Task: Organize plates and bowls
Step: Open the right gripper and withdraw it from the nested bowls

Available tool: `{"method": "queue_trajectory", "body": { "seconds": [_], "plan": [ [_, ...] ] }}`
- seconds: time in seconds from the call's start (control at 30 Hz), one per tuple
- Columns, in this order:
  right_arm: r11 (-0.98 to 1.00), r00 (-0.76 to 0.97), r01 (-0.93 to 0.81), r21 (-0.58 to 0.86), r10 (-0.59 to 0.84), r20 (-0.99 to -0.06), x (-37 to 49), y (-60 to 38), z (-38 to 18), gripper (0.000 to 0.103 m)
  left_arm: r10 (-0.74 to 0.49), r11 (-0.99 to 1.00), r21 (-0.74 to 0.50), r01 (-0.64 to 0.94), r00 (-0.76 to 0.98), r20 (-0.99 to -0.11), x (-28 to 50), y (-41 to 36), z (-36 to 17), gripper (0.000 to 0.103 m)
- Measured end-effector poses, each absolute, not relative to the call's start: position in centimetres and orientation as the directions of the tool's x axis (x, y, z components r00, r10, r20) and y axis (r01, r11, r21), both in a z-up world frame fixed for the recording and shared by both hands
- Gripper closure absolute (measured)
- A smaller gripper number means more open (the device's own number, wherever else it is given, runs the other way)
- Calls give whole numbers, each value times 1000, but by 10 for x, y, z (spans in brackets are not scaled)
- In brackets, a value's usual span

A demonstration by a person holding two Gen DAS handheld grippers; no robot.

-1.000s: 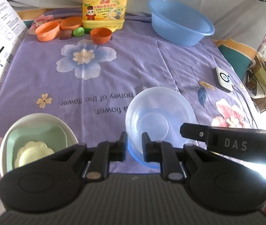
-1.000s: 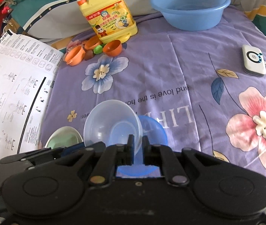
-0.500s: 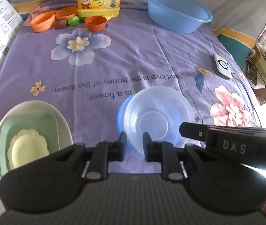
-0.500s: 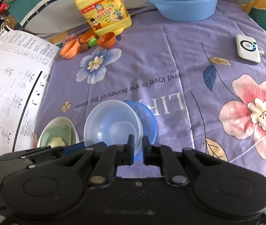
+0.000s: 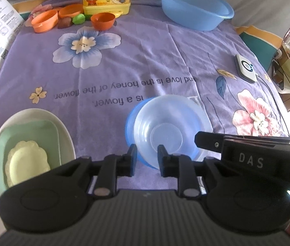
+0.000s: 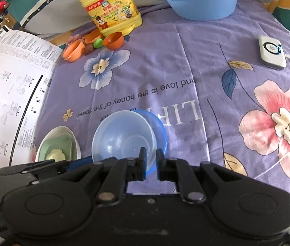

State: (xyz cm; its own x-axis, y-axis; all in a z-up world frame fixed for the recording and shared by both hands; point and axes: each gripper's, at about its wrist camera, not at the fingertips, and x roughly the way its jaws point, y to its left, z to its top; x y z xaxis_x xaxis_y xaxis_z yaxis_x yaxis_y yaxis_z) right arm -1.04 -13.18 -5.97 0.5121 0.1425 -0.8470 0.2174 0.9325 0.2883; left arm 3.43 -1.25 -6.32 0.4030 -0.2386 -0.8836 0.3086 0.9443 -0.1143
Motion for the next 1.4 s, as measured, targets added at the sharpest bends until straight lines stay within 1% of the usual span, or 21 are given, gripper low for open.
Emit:
{"method": "queue_trajectory", "body": {
  "seconds": [0.03, 0.1, 0.13, 0.17, 0.2, 0.23, 0.27, 0.3, 0.33, 0.37, 0.4, 0.43, 0.47, 0.5, 0.67, 0.7, 0.9, 1.0, 1.4],
  "plan": [
    [934, 515, 215, 285, 140, -846, -10, -131, -60, 92, -233, 946, -109, 306, 408, -883, 34, -12, -63, 78],
    [937, 524, 214, 275, 128, -842, -10, -131, -58, 91, -222, 950, -98, 296, 419, -880, 34, -12, -61, 67],
    [941, 530, 213, 264, 116, -840, -10, -131, -57, 89, -212, 954, -91, 286, 427, -879, 34, -10, -59, 61],
    [944, 539, 211, 252, 102, -836, -11, -131, -55, 87, -205, 957, -85, 278, 438, -875, 34, -9, -57, 58],
    [948, 549, 210, 240, 89, -831, -11, -131, -53, 80, -203, 958, -84, 273, 446, -872, 34, -6, -55, 57],
    [951, 559, 211, 227, 73, -826, -12, -131, -51, 74, -200, 961, -83, 264, 454, -869, 35, -4, -53, 51],
    [954, 569, 213, 213, 56, -821, -13, -131, -49, 70, -192, 964, -79, 253, 461, -866, 35, -2, -52, 43],
    [956, 576, 217, 199, 39, -817, -13, -132, -47, 62, -182, 968, -74, 240, 469, -864, 36, 2, -51, 39],
    [957, 581, 222, 186, 23, -813, -13, -132, -46, 54, -175, 971, -71, 227, 477, -861, 37, 5, -51, 31],
    [958, 587, 226, 176, 10, -809, -14, -133, -44, 49, -171, 974, -73, 217, 481, -860, 38, 9, -50, 26],
    [958, 591, 230, 172, 3, -806, -14, -134, -43, 40, -170, 975, -77, 207, 482, -859, 38, 13, -50, 23],
    [957, 595, 233, 172, -1, -804, -15, -136, -42, 31, -170, 977, -83, 197, 481, -860, 39, 17, -50, 19],
    [956, 598, 236, 173, -3, -801, -15, -137, -41, 28, -173, 978, -92, 188, 481, -860, 40, 21, -50, 15],
    [955, 601, 239, 175, -4, -799, -16, -138, -41, 25, -177, 978, -99, 183, 481, -859, 40, 23, -49, 13],
    [954, 612, 240, 181, -3, -791, -19, -141, -38, 13, -172, 980, -98, 172, 494, -853, 37, 29, -46, 2],
    [954, 615, 240, 179, -7, -789, -20, -141, -37, 11, -173, 980, -99, 172, 495, -851, 37, 31, -45, 2],
    [955, 620, 242, 170, -17, -785, -22, -141, -34, 11, -178, 979, -99, 180, 502, -846, 36, 32, -41, 0],
    [954, 617, 247, 168, -21, -787, -22, -142, -34, 0, -171, 980, -93, 178, 502, -848, 36, 33, -40, 0],
    [947, 603, 267, 178, -21, -797, -17, -143, -37, 0, -137, 989, -86, 122, 505, -852, 48, 50, -40, 0]
  ]
}}
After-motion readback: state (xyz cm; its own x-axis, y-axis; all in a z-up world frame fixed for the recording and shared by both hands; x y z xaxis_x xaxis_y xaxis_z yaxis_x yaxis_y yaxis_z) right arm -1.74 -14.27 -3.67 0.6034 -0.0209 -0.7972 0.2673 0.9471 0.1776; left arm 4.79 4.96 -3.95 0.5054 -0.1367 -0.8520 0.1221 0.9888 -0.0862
